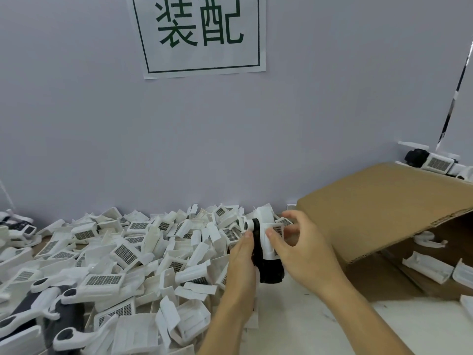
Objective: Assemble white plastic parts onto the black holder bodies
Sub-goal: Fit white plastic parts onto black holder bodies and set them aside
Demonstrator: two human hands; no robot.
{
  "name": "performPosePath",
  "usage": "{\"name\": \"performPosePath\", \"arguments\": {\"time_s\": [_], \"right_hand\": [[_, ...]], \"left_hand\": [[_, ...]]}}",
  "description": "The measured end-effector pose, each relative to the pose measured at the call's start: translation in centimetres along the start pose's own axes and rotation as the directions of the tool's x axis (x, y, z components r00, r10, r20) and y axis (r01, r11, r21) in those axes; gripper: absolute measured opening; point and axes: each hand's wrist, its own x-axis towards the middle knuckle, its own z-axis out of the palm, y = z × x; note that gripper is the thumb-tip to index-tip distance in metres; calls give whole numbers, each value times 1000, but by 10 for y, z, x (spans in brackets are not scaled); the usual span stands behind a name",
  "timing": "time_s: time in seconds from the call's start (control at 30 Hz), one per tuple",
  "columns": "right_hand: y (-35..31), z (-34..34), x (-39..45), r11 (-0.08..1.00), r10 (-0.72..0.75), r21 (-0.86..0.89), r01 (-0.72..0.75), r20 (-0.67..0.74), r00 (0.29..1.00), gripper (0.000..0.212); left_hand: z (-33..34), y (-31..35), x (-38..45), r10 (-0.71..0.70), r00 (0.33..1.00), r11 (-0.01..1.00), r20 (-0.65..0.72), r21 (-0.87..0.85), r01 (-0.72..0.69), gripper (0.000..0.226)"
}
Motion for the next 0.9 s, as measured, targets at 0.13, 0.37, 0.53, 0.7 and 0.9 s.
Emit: {"name": "performPosePath", "arguments": {"time_s": [0.13,0.37,0.53,0.7,0.9], "right_hand": [[0,3,-1,1000,-15,-23,14,-38,999,30],[4,7,-3,992,-45,-114,52,59,997,11],[-1,10,-5,998,-40,-45,37,-58,998,18],[1,10,-3,999,-10,31,11,-48,999,24],[8,5,0,999,-30,31,29,35,999,7]], "left_hand": [[0,-1,2,-24,997,1000,70,-12,25,58],[2,0,3,-24,999,999,25,-40,25,58],[1,0,0,29,999,1000,45,6,-30,47],[1,0,0,70,997,997,34,-18,-69,36],[1,2,2,59,998,998,-14,0,-59,41]]}}
